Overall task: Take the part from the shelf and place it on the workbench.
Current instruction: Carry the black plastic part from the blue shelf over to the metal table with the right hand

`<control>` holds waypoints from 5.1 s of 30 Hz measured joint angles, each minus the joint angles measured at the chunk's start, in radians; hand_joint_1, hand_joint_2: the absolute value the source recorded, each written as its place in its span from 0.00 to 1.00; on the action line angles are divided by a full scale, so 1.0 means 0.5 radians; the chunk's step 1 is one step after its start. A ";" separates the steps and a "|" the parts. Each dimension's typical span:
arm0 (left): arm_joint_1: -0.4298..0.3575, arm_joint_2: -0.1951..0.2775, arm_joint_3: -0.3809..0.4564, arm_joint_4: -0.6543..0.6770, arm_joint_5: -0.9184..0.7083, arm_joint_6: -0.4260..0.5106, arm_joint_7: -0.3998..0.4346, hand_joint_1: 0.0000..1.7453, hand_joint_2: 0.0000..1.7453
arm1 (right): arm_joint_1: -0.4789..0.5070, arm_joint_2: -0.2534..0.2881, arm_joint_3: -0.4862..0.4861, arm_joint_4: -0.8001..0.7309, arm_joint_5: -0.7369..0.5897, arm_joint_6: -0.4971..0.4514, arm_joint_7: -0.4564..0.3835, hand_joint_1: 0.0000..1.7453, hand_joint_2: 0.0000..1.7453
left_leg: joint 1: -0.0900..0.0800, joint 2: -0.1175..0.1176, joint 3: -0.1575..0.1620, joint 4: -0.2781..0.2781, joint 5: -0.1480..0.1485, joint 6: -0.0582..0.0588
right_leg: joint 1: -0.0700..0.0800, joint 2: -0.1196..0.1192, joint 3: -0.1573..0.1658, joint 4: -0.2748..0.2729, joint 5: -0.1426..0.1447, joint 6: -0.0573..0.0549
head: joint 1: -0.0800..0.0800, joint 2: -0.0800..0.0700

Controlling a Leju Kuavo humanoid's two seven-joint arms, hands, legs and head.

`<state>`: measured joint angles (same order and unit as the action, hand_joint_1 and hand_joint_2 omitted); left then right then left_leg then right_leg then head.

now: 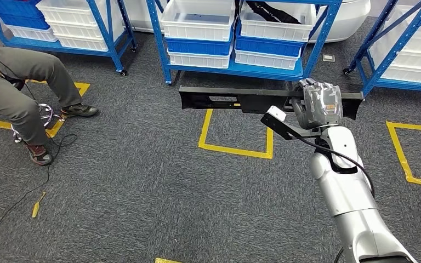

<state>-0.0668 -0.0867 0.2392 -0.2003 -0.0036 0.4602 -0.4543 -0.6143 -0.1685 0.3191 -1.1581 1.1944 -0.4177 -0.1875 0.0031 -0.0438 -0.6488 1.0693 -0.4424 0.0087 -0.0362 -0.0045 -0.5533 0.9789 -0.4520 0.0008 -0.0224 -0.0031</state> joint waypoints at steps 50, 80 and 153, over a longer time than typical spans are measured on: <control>-0.006 -0.017 0.005 0.003 -0.010 0.020 0.179 0.00 1.00 | -0.206 0.022 0.004 0.465 -0.159 -0.403 -0.285 1.00 1.00 | -0.028 0.041 0.094 -0.234 0.151 0.134 | 0.048 -0.004 -0.263 0.537 -0.237 -0.012 | 0.005 0.000; -0.008 0.096 0.001 0.020 -0.058 -0.055 0.337 0.00 1.00 | -0.593 0.134 0.240 0.933 -0.423 -0.523 -0.421 1.00 1.00 | -0.032 0.057 0.044 -0.216 0.183 0.135 | 0.053 -0.003 -0.244 0.509 -0.243 -0.021 | -0.004 0.000; 0.018 0.150 -0.015 0.037 -0.054 -0.046 0.362 0.00 1.00 | -0.594 0.189 0.348 0.975 -0.666 -0.561 -0.543 1.00 1.00 | -0.017 -0.053 0.011 -0.092 0.100 0.076 | 0.006 0.022 -0.143 0.101 0.031 0.049 | -0.010 0.000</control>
<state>-0.0578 -0.0115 0.2316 -0.1820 -0.0307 0.4374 -0.2735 -0.9114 -0.0742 0.4929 -0.6707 0.8613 -0.6981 -0.4590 -0.0052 -0.0704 -0.6433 1.0232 -0.3922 0.0466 -0.0333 0.0063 -0.6247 1.0294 -0.4365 0.0254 -0.0273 -0.0031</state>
